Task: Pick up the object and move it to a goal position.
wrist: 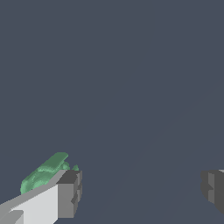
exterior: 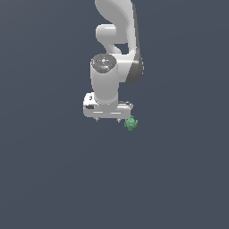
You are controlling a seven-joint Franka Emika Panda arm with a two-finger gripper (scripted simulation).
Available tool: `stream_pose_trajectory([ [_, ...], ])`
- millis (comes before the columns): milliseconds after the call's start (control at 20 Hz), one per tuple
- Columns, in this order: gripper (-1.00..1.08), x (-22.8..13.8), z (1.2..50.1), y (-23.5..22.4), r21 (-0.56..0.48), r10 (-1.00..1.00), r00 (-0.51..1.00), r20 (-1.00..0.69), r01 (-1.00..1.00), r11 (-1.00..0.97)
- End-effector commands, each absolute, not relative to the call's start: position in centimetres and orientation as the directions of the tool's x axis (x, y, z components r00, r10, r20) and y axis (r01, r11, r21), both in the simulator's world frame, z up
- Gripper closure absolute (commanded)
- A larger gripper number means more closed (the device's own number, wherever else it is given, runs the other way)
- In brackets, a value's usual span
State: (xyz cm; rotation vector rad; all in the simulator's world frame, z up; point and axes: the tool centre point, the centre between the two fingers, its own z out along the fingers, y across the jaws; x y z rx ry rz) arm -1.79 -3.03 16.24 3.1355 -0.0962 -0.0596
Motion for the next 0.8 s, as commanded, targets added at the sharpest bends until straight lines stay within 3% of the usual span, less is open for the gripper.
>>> stream_pose_trajectory([
  [0, -0.92, -1.8, 16.2, -3.0, 0.005, -0.061, 0.997, -0.038, -0.061, -0.998],
  [750, -0.92, -1.8, 15.8, -5.4, 0.032, -0.079, 0.996, -0.031, -0.078, -0.996],
])
